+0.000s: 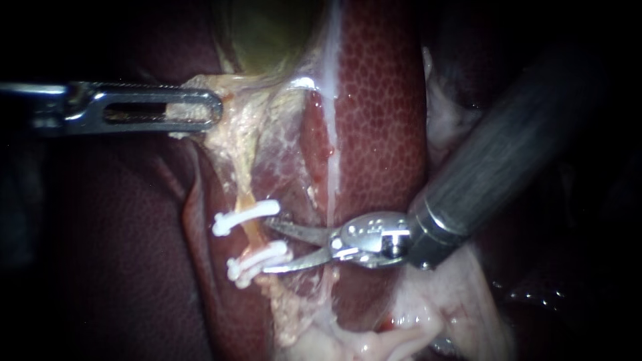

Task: Go to the cutting position left tube

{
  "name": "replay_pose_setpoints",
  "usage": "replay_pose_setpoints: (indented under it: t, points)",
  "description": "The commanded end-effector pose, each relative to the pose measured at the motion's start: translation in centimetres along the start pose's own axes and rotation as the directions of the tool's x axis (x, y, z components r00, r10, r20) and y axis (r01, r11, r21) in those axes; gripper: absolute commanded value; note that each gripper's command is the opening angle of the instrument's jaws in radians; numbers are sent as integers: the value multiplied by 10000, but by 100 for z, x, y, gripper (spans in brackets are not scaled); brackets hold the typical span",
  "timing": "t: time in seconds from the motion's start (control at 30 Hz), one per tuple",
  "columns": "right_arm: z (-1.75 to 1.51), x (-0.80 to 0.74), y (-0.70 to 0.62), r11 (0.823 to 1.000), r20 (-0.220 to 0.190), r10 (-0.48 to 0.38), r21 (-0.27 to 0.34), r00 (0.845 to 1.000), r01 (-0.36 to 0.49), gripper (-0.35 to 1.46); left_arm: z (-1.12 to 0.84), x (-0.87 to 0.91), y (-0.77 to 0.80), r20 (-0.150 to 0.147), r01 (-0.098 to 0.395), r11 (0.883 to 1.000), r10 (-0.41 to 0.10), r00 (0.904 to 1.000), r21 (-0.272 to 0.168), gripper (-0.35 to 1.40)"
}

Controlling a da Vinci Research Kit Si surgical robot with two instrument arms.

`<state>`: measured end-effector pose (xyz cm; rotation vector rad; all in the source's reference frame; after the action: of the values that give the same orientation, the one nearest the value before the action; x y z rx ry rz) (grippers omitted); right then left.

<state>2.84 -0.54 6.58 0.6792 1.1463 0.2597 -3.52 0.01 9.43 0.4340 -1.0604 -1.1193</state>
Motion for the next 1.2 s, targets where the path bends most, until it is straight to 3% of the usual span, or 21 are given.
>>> replay_pose_setpoints:
  t: [0.03, 0.8, 1.2]
  points:
    - [1, 2, 0, 10000, 2, 0, 13, 10000, 0, 143, 0, 0, 0, 0, 1, 10000, -1, 10000, -6, -35]
    - [25, 21, 0, 9897, 41, -347, 1391, 9994, 338, 140, 2, 0, -3, 10, -51, 10000, 51, 10000, -26, -35]
    - [52, 28, 8, 9854, 185, 724, 1529, 9972, -744, 138, 4, 0, -4, 16, -49, 10000, 49, 10000, -37, -35]
